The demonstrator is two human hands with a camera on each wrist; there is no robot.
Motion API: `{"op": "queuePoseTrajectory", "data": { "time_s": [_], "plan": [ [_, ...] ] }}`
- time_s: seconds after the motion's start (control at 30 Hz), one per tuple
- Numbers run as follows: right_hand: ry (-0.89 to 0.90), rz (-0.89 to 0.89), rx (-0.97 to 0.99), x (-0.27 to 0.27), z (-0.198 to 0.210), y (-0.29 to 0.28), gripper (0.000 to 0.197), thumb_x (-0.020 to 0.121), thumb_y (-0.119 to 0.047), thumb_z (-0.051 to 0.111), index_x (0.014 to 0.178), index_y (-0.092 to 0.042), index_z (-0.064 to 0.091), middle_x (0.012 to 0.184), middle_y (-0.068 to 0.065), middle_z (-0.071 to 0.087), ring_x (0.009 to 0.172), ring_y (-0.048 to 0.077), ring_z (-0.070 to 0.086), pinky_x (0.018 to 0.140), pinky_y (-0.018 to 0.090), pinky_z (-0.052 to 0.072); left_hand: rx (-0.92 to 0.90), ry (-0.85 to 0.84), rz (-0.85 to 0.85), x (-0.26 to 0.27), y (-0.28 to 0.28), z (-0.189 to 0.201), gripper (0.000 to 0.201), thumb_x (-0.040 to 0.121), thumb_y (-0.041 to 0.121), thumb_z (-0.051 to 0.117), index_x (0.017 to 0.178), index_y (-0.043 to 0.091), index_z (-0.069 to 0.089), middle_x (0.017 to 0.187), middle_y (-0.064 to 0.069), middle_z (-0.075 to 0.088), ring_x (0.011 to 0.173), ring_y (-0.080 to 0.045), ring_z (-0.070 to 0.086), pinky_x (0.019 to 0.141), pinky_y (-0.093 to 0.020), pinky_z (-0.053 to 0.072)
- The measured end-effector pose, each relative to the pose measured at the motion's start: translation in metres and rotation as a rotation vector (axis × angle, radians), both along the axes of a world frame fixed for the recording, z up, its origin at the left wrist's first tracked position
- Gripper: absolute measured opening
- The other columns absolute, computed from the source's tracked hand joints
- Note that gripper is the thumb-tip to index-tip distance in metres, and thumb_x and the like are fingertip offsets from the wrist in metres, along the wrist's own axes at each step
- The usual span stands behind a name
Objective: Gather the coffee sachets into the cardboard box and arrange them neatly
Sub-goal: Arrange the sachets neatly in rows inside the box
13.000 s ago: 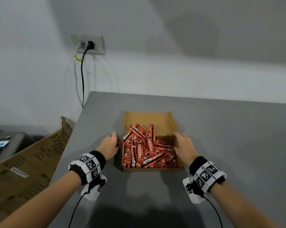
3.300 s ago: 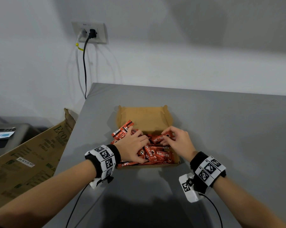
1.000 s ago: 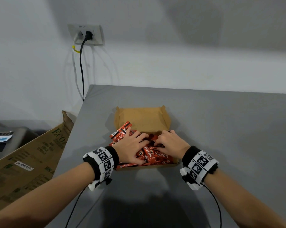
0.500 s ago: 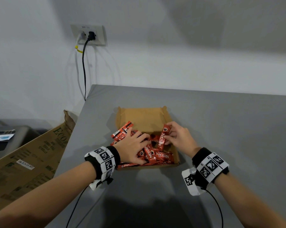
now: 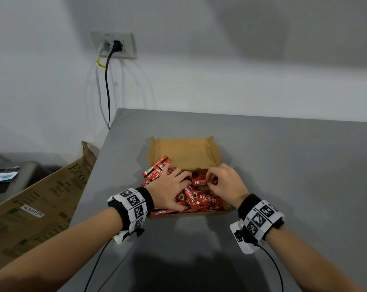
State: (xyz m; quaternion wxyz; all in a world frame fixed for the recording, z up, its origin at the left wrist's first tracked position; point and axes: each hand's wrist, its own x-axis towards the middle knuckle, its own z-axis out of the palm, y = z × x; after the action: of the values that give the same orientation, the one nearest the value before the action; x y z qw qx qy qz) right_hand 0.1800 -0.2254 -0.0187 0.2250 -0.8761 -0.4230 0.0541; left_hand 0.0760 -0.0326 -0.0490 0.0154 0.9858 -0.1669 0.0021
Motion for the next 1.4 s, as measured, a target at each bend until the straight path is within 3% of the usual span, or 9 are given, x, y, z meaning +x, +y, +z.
{"op": "queuePoseTrajectory", "data": {
  "time_s": [0.17,0.37,0.47,0.63,0.73,0.83,1.0,1.2,1.4],
  "plan": [
    [-0.084,0.025,-0.136,0.0,-0.004,0.001,0.005,0.081,-0.011,0.065,0.087,-0.011,0.065,0.084,0.003,0.069,0.089,0.024,0.057,0.083,0.033,0.038,-0.003,-0.043,-0.014,-0.001,0.0,-0.001,0.079,0.069,0.072,0.038,0.118,0.013,0.057,0.128,-0.002,0.05,0.107,-0.02,0.052,0.101,-0.059,0.028],
    [-0.098,0.025,-0.225,0.0,-0.005,0.01,0.006,0.084,-0.011,0.058,0.086,-0.013,0.063,0.091,0.001,0.067,0.092,0.021,0.057,0.082,0.032,0.035,-0.017,-0.06,-0.003,-0.001,-0.001,0.0,0.08,0.068,0.073,0.04,0.116,0.01,0.054,0.126,-0.003,0.052,0.106,-0.019,0.052,0.102,-0.059,0.028],
    [-0.086,0.007,-0.23,0.002,-0.005,0.01,0.005,0.082,-0.013,0.06,0.086,-0.014,0.063,0.092,0.0,0.065,0.094,0.021,0.056,0.08,0.032,0.036,-0.031,-0.093,-0.013,-0.002,-0.002,0.001,0.074,0.067,0.071,0.043,0.116,0.016,0.05,0.122,-0.003,0.053,0.1,-0.019,0.056,0.095,-0.057,0.038],
    [-0.13,-0.002,-0.237,0.002,-0.005,0.018,0.006,0.084,-0.015,0.057,0.086,-0.017,0.063,0.094,-0.003,0.064,0.098,0.019,0.051,0.079,0.031,0.029,0.041,-0.071,-0.046,-0.001,-0.001,0.002,0.068,0.07,0.07,0.038,0.125,0.031,0.049,0.123,-0.007,0.052,0.102,-0.023,0.057,0.091,-0.059,0.039],
    [-0.139,-0.003,-0.245,0.002,-0.006,0.018,0.009,0.084,-0.023,0.061,0.091,-0.018,0.062,0.102,-0.003,0.059,0.104,0.019,0.046,0.08,0.03,0.027,0.062,-0.054,-0.036,-0.002,-0.002,0.003,0.07,0.071,0.071,0.037,0.124,0.027,0.053,0.12,-0.005,0.055,0.1,-0.022,0.058,0.09,-0.06,0.04],
    [-0.121,-0.038,-0.232,0.009,-0.003,0.011,0.024,0.079,-0.038,0.067,0.096,-0.021,0.063,0.101,-0.006,0.054,0.103,0.015,0.043,0.085,0.032,0.031,0.068,-0.05,-0.027,-0.002,-0.002,0.003,0.071,0.071,0.071,0.037,0.124,0.026,0.054,0.121,-0.005,0.055,0.1,-0.022,0.057,0.091,-0.06,0.039],
    [-0.108,-0.033,-0.274,0.017,0.001,-0.002,0.013,0.083,-0.034,0.065,0.089,-0.023,0.066,0.099,-0.007,0.057,0.102,0.016,0.045,0.086,0.032,0.031,0.044,-0.028,-0.02,-0.001,-0.002,0.002,0.069,0.071,0.07,0.043,0.123,0.026,0.054,0.125,-0.004,0.05,0.106,-0.021,0.052,0.098,-0.062,0.031],
    [-0.193,-0.001,-0.336,0.014,0.001,-0.002,0.014,0.087,-0.034,0.058,0.091,-0.024,0.066,0.104,-0.007,0.06,0.104,0.016,0.044,0.083,0.033,0.027,0.024,-0.045,-0.031,-0.002,-0.001,0.003,0.074,0.07,0.07,0.042,0.129,0.026,0.044,0.121,-0.001,0.054,0.102,-0.019,0.055,0.093,-0.059,0.038],
    [-0.231,0.007,-0.336,0.009,0.001,0.003,0.03,0.079,-0.05,0.063,0.092,-0.024,0.066,0.104,-0.008,0.059,0.104,0.017,0.042,0.086,0.037,0.024,0.041,-0.066,-0.034,-0.002,-0.002,0.004,0.069,0.069,0.071,0.039,0.119,0.025,0.053,0.116,-0.002,0.056,0.098,-0.019,0.058,0.089,-0.059,0.042]
  ]
}}
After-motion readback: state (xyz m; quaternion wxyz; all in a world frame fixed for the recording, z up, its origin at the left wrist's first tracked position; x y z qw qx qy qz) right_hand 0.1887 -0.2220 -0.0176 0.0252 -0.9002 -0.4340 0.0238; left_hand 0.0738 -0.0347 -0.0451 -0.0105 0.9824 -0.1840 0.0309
